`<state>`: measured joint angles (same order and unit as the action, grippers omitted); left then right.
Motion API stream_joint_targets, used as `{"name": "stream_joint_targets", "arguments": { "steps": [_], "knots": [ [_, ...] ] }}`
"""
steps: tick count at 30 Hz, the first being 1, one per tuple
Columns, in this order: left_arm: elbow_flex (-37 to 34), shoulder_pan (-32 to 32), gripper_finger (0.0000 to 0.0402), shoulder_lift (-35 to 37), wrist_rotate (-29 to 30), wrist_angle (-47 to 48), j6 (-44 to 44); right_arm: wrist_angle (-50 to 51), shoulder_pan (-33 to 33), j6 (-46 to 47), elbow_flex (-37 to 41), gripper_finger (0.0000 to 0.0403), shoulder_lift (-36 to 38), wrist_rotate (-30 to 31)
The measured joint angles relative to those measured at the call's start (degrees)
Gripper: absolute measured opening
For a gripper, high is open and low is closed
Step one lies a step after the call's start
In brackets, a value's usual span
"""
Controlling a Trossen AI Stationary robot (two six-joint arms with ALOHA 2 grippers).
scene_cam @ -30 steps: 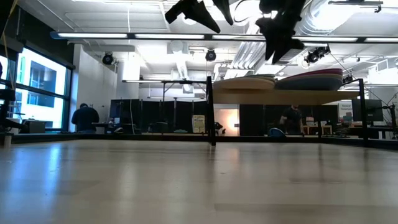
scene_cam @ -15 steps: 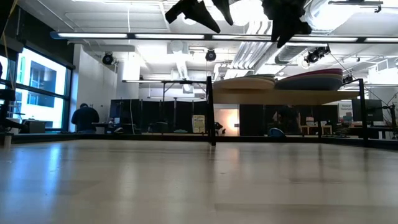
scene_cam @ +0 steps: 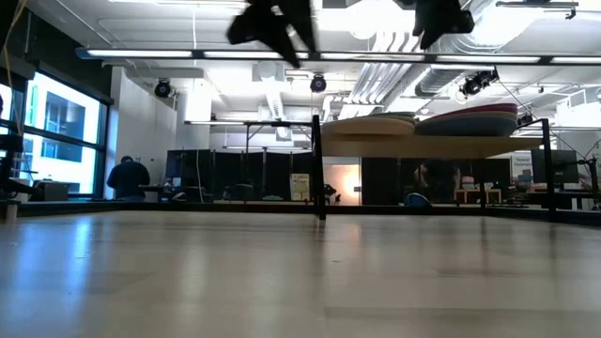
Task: Place and stack plates onto a shelf
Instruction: Stack the brown plate on top of the green plate on the shelf
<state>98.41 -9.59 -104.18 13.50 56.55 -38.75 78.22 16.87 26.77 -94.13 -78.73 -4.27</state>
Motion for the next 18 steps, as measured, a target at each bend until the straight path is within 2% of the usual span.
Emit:
{"name": "stream_joint_targets", "arguments": {
  "steps": [5, 9, 18],
  "knots": [
    [-0.91, -2.48, 0.0145, 0.00, -3.90, 12.82, -2.96, 0.00, -2.98, 0.08, 0.00, 0.0126, -0.01, 0.04],
    [-2.47, -5.03, 0.0145, -0.02, -4.21, 20.24, -6.35, -0.02, -4.92, -0.05, 0.01, 0.0126, -0.01, 0.17],
    [-3.21, -11.55, 0.0145, 0.00, -4.20, 27.07, -14.57, 0.22, -8.10, -0.23, 0.07, 0.0126, -0.03, 0.15]
  ]
}}
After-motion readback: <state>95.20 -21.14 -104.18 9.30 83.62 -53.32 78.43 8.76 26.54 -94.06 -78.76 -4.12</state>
